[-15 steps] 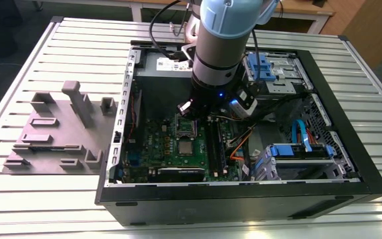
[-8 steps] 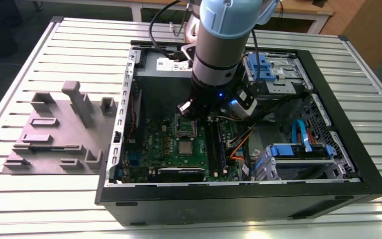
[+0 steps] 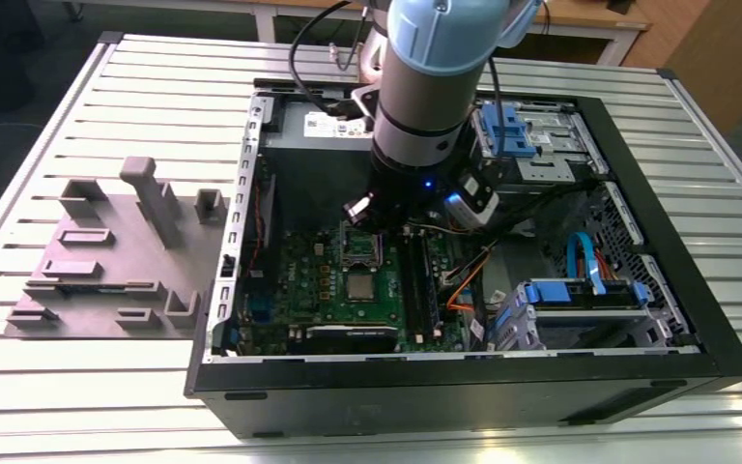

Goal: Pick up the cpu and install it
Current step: 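Close the cpu cover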

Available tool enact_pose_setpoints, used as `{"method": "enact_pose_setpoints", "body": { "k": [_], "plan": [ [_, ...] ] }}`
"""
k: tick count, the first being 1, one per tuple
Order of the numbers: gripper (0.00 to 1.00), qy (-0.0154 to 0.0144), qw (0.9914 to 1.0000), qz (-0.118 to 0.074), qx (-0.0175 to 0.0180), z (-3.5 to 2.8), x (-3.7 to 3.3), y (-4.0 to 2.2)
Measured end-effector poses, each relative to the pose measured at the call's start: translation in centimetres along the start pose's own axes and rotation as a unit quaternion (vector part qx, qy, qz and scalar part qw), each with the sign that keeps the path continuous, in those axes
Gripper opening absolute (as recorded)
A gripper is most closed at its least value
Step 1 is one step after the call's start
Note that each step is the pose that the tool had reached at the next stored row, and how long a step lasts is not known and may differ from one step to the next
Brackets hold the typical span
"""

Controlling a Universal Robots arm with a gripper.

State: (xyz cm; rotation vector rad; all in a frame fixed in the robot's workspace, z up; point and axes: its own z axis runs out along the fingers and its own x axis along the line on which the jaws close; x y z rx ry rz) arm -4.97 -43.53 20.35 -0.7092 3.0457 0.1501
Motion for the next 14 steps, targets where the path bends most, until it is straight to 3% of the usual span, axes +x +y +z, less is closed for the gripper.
{"method": "enact_pose_setpoints", "body": {
  "k": [14],
  "plan": [
    [0.1,-0.0003,1.0,0.0,0.0001,0.03,0.38,0.18]
  ]
}}
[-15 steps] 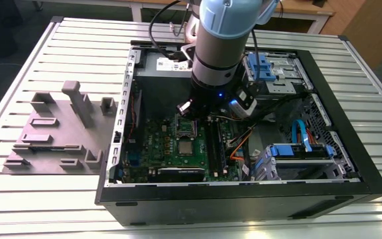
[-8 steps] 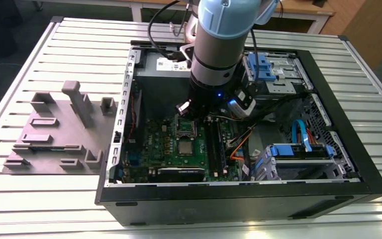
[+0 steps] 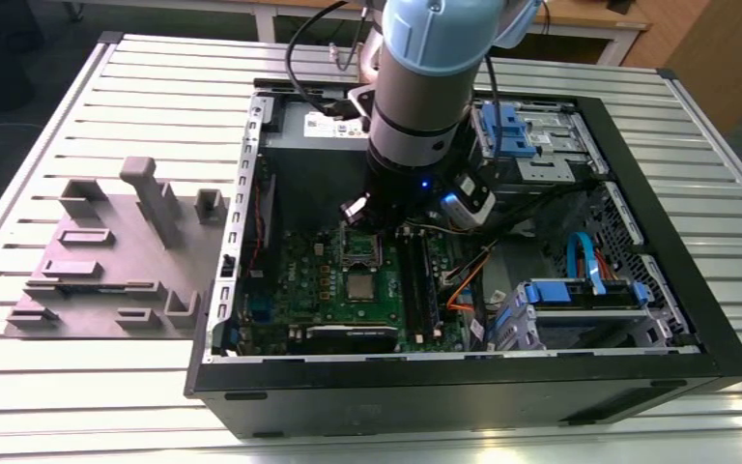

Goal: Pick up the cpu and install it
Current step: 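Close the cpu cover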

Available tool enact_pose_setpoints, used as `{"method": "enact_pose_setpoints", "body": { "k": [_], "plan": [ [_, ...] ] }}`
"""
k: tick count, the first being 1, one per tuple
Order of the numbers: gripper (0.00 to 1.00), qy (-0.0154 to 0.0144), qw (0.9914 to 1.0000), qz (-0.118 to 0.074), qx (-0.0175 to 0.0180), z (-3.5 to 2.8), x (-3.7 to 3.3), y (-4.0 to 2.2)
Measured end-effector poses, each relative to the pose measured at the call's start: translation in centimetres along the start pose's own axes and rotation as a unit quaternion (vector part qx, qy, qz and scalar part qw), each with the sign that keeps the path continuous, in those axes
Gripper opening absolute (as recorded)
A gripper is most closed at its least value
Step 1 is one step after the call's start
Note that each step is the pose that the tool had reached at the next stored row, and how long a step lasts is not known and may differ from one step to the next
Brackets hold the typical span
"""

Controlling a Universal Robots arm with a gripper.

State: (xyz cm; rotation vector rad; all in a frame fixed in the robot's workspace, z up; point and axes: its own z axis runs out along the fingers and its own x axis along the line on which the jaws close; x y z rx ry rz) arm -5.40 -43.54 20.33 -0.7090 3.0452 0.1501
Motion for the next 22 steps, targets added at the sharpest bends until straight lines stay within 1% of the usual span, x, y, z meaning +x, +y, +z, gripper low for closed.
{"method": "enact_pose_setpoints", "body": {
  "k": [5,14,20,22],
  "plan": [
    [0.1,-0.0001,1.0,0.0,0.0,-0.04,0.07,0.01],
    [0.1,-0.0001,1.0,0.0,0.0001,-0.77,0.14,-0.12],
    [0.1,-0.0002,1.0,0.0,-0.0001,-0.79,0.14,-0.12],
    [0.1,-0.0001,1.0,0.0,0.0,-0.94,0.14,-0.12]
  ]
}}
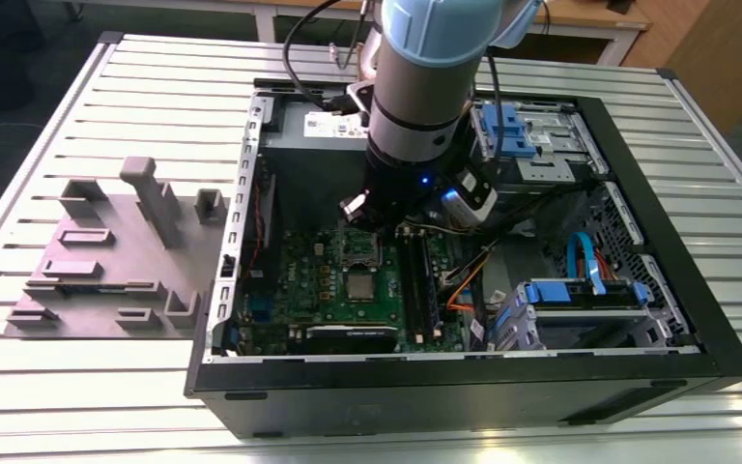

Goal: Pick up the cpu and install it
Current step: 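Close the cpu cover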

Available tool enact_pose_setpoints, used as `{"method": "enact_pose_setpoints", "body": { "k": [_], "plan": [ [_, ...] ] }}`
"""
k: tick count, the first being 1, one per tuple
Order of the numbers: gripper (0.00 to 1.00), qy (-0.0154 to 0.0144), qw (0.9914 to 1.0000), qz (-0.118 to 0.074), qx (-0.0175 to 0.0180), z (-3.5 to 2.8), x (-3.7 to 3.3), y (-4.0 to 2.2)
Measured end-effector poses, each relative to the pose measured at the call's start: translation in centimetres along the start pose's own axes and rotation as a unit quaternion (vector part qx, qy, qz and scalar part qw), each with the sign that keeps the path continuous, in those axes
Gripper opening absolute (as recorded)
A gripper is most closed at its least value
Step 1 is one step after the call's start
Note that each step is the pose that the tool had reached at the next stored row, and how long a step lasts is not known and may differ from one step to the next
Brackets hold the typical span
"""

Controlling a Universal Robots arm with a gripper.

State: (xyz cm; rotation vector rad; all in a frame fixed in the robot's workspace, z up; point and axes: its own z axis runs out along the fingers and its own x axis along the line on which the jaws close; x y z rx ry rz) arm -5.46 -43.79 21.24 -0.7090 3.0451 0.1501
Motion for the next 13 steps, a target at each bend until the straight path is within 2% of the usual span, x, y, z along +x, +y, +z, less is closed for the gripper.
{"method": "enact_pose_setpoints", "body": {
  "k": [7,10,13],
  "plan": [
    [0.1,-0.0001,1.0,0.0,-0.0002,-0.08,-0.01,0.01],
    [0.1,0.0007,0.99996,-0.009,-0.0004,-0.09,0.0,0.0],
    [0.1,0.0007,0.99995,-0.01,-0.0005,-0.08,-0.01,0.0]
  ]
}}
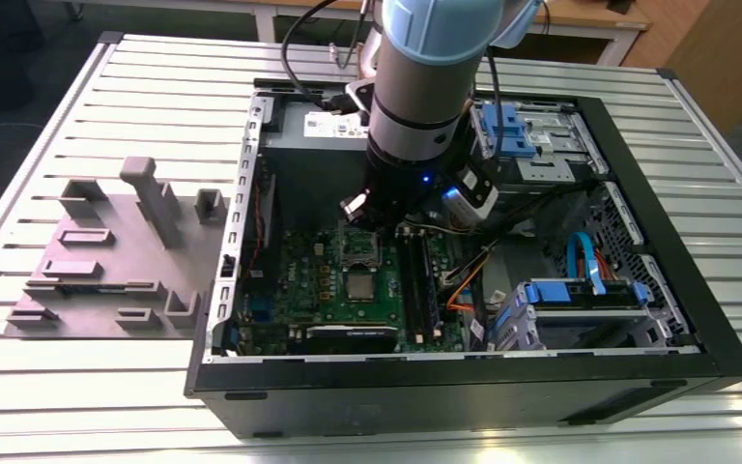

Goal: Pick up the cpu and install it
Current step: 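Close the cpu cover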

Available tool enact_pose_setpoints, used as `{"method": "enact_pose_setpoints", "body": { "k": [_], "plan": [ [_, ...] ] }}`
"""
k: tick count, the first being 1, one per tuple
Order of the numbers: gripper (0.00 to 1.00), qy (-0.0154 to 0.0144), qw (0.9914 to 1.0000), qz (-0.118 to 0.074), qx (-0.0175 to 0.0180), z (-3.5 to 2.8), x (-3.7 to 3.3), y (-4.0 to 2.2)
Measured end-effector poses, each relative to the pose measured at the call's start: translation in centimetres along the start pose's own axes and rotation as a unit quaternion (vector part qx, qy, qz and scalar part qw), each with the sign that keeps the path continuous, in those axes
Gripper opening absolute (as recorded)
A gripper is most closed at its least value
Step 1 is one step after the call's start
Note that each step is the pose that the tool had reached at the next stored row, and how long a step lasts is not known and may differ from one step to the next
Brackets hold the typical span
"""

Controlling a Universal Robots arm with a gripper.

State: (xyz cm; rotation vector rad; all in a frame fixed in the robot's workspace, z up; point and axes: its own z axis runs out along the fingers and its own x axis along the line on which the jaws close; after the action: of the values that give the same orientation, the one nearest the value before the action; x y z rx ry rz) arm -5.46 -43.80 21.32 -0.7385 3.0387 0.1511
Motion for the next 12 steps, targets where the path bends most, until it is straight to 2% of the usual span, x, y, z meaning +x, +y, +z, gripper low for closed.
{"method": "enact_pose_setpoints", "body": {
  "k": [12],
  "plan": [
    [0.1,0.0008,0.99997,-0.008,-0.0003,-0.29,0.09,-0.19]
  ]
}}
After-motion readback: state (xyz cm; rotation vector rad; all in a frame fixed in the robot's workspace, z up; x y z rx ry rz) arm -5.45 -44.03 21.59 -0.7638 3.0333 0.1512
